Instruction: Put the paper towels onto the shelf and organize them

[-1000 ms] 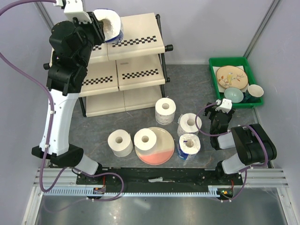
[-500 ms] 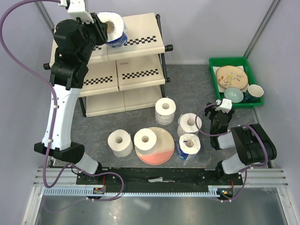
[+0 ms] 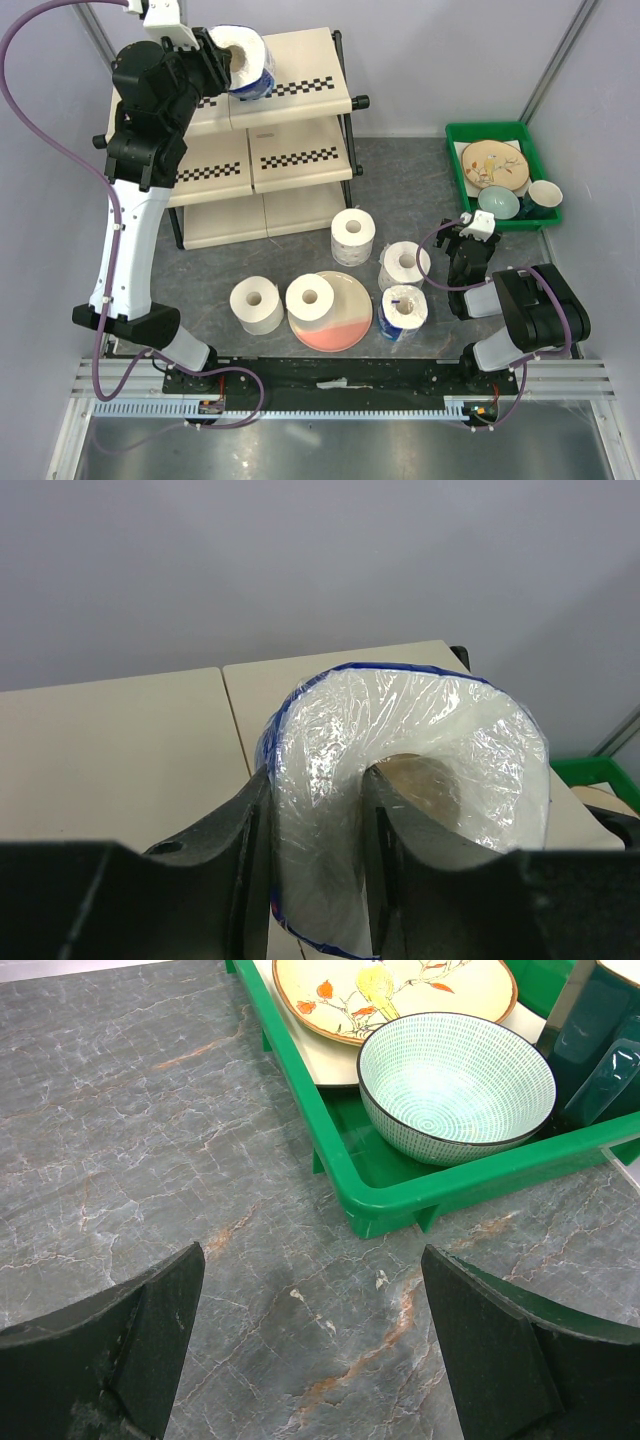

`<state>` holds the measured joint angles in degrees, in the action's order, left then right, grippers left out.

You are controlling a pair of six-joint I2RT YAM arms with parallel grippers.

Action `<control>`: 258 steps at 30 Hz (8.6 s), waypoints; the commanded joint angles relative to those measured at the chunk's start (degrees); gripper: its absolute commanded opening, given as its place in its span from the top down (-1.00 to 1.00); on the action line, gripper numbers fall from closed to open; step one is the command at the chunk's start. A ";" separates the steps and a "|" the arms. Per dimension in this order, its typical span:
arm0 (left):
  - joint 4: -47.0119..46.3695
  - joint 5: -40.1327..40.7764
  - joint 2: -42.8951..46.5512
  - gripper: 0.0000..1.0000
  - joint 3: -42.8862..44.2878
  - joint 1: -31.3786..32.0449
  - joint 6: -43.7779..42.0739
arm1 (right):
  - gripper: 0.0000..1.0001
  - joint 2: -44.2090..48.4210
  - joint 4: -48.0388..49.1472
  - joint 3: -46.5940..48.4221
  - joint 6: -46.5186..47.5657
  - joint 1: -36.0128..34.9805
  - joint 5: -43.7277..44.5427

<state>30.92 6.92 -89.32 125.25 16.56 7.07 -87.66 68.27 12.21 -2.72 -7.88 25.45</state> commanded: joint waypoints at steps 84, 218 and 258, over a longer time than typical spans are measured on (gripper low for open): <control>-13.86 -7.13 36.26 -0.47 -74.80 38.35 19.38 | -0.96 0.12 1.95 0.62 0.09 0.06 0.04; -13.21 53.63 37.37 0.32 -26.20 55.95 -23.75 | -0.96 0.12 1.69 0.71 0.00 0.06 -0.40; -38.04 51.71 22.97 0.29 -17.76 54.11 -53.74 | -0.96 0.12 1.69 0.71 0.00 0.06 -0.40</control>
<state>-4.91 62.39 -65.28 106.61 71.85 -46.02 -87.66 68.20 12.21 -2.72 -7.88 25.36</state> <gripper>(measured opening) 0.432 0.982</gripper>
